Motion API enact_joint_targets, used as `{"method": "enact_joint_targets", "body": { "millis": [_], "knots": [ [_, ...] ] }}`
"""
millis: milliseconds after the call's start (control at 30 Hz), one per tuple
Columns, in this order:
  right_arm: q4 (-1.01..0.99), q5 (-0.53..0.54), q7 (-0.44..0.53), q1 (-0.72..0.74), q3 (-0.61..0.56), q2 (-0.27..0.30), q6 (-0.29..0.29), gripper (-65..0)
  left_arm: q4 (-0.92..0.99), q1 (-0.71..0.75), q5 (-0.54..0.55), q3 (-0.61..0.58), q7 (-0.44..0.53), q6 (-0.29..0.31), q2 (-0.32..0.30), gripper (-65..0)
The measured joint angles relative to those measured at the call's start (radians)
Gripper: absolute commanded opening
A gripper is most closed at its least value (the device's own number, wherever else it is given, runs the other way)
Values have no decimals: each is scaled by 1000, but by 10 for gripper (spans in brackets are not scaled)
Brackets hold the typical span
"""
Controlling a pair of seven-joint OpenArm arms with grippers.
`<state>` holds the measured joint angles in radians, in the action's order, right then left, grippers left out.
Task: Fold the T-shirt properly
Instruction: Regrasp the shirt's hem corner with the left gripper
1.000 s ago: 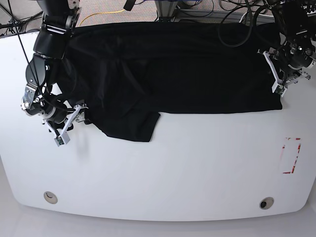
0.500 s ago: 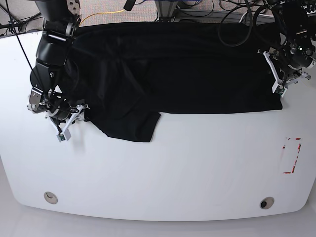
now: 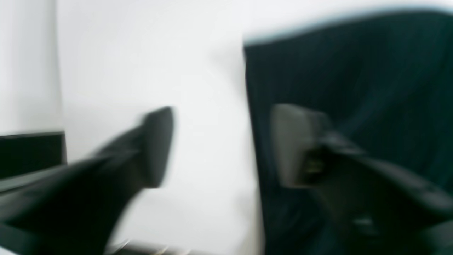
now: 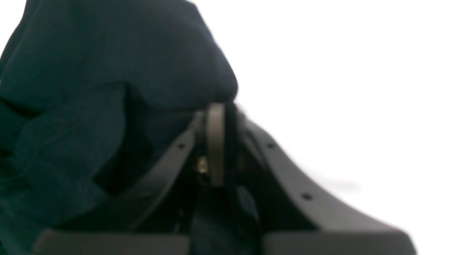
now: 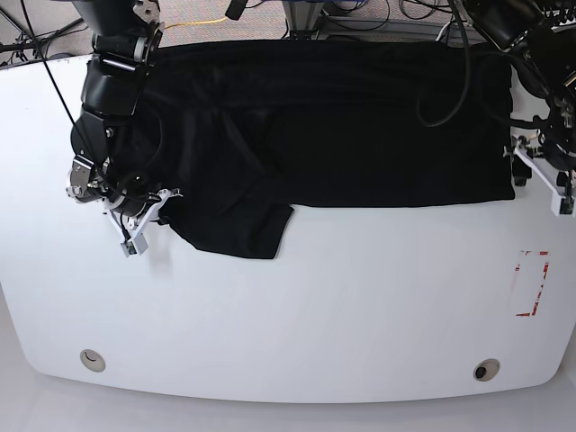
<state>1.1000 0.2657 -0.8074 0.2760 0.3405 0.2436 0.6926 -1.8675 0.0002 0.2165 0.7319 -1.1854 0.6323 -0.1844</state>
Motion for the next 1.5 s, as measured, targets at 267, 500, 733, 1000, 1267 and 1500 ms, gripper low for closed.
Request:
{"method": "enact_joint_targets", "body": {
  "millis": [267,500,733,1000,1267,1500],
  "knots": [
    [27,-4,-13,-11,-1,-3,0,-631,209,-110,-19,5,13,-145,-17,-83],
    [85,-11,-26,-46,-1,-2,0,-631,430,-162,-18,-37,129,-146,-61,-83],
    [86,-11,-27,-47,-1,-2,0,-633,568,-183,-10,-154,238,-142,-81,-85],
    [86,-11,-27,-47,-1,-3,0,-636,610,-177,-14,-200,239,-143,-74,-269],
    [86,-11,-27,-46,-1,-3,0,-637,610,-177,-14,-201,241,-143,-76,-572],
    [101,-16,-35,-45,-1,-3,4,-650,609,-177,-17,-249,240,-143,-86,-644]
  ]
}}
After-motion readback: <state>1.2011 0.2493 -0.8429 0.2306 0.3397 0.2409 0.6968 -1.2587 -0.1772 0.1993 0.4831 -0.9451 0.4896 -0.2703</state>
